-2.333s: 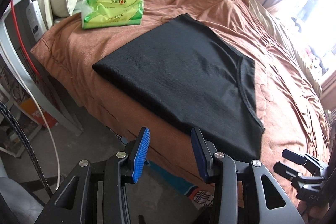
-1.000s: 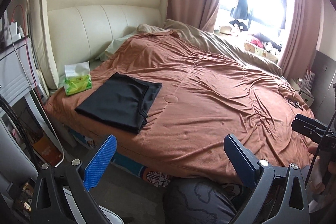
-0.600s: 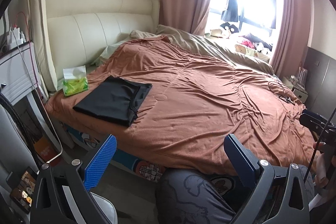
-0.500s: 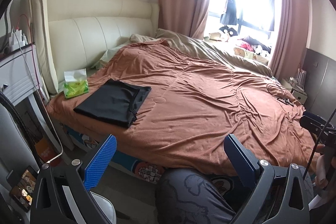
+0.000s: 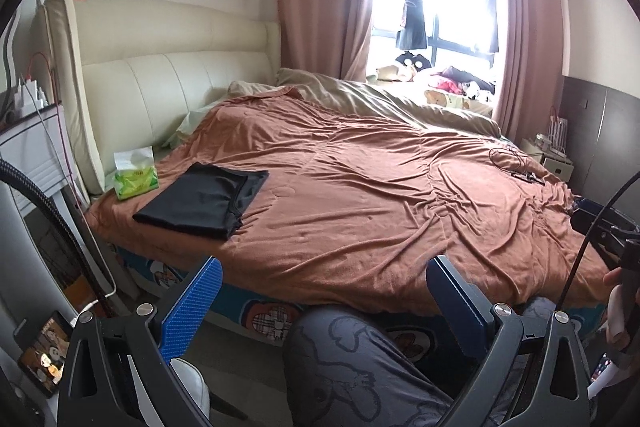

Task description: Fold small clothes

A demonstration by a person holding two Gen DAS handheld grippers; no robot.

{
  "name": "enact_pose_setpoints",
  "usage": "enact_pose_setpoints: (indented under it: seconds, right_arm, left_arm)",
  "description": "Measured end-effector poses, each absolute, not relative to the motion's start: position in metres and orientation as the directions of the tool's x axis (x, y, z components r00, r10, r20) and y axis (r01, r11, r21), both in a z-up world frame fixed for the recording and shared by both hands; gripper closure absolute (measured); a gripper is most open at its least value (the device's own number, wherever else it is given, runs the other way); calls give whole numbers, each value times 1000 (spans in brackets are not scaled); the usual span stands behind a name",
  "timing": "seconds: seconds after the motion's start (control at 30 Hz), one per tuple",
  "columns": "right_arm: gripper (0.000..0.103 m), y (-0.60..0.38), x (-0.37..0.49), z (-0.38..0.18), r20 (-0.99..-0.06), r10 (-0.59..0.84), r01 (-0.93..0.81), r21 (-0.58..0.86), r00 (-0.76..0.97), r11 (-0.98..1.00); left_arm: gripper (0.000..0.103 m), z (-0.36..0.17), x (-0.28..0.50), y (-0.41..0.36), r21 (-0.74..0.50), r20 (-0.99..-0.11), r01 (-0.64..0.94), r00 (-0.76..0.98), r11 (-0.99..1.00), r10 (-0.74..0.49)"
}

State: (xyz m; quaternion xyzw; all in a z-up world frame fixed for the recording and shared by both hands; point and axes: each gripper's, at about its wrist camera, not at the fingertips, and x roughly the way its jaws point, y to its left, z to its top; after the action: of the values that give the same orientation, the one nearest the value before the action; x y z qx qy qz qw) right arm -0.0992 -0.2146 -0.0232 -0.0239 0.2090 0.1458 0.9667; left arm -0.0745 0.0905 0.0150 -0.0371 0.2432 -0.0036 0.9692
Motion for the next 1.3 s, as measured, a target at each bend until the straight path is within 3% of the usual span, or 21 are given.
enact_pose_setpoints:
  seconds: [1.3]
  right_arm:
    - [0,-208,-96,-51,-453,215,-239,4,865,971]
  left_arm:
    - [0,-6,-84,81,-72,-456,-40,890,997,2]
